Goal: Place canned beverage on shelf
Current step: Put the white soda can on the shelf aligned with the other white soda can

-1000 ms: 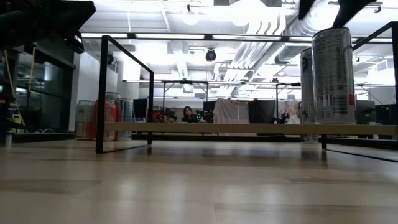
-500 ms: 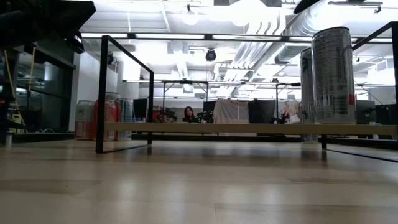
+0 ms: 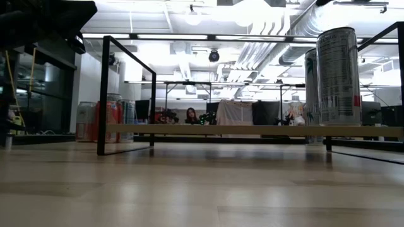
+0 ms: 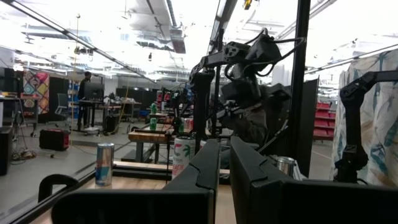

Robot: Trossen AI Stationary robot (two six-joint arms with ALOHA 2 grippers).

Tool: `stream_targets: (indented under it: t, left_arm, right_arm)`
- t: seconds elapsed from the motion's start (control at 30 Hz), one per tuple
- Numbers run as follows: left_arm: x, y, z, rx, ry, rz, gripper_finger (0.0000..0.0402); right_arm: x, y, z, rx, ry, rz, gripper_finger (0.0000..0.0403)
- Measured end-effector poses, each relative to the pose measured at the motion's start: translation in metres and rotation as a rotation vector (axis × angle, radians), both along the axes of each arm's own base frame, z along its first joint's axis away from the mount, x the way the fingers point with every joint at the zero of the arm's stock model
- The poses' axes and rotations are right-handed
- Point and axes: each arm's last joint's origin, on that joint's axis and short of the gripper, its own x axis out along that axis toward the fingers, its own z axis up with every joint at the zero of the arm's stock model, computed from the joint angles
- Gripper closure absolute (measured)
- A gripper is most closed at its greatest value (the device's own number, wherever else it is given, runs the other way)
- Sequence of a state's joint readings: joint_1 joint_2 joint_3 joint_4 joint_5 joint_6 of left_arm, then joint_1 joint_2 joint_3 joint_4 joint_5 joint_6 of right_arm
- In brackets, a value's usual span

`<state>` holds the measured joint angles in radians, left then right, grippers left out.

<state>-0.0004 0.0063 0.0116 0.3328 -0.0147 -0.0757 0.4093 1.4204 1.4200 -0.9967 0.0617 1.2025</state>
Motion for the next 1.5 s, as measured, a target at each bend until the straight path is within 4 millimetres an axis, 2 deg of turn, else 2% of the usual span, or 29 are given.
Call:
stream_targets:
  t: [0.13, 0.27, 0.37, 0.53, 0.57, 0.7, 0.83, 1.27, 1.5]
  left_arm:
    - [0.0, 0.0, 0.0, 0.0, 0.0, 0.0, 0.0398]
    - [0.0, 0.0, 0.0, 0.0, 0.0, 0.0, 0.0398]
    - [0.0, 0.0, 0.0, 0.0, 0.0, 0.0, 0.0398]
    - [0.0, 0.0, 0.0, 0.0, 0.0, 0.0, 0.0398]
    - [0.0, 0.0, 0.0, 0.0, 0.0, 0.0, 0.0398]
    - [0.0, 0.0, 0.0, 0.0, 0.0, 0.0, 0.0398]
    - [0.0, 0.0, 0.0, 0.0, 0.0, 0.0, 0.0398]
    - [0.0, 0.0, 0.0, 0.0, 0.0, 0.0, 0.0398]
    - [0.0, 0.0, 0.0, 0.0, 0.0, 0.0, 0.0398]
  right_arm:
    - [-0.004, -0.004, 0.0, 0.025, 0.048, 0.056, 0.0065]
    - [-0.01, -0.01, -0.004, 0.031, 0.149, 0.094, 0.0128]
    - [-0.012, -0.009, -0.005, 0.021, 0.162, 0.137, 0.0204]
    - [-0.022, -0.01, -0.009, -0.103, 0.223, 0.27, 0.0371]
    - [-0.024, -0.01, -0.009, -0.143, 0.235, 0.287, 0.0386]
    - [-0.025, -0.012, -0.01, -0.25, 0.226, 0.291, 0.0375]
    - [-0.023, -0.016, -0.01, -0.295, 0.217, 0.307, 0.0397]
    - [-0.03, -0.033, -0.014, -0.329, 0.361, 0.261, 0.0402]
    - [-0.029, -0.038, -0.014, -0.364, 0.362, 0.227, 0.0403]
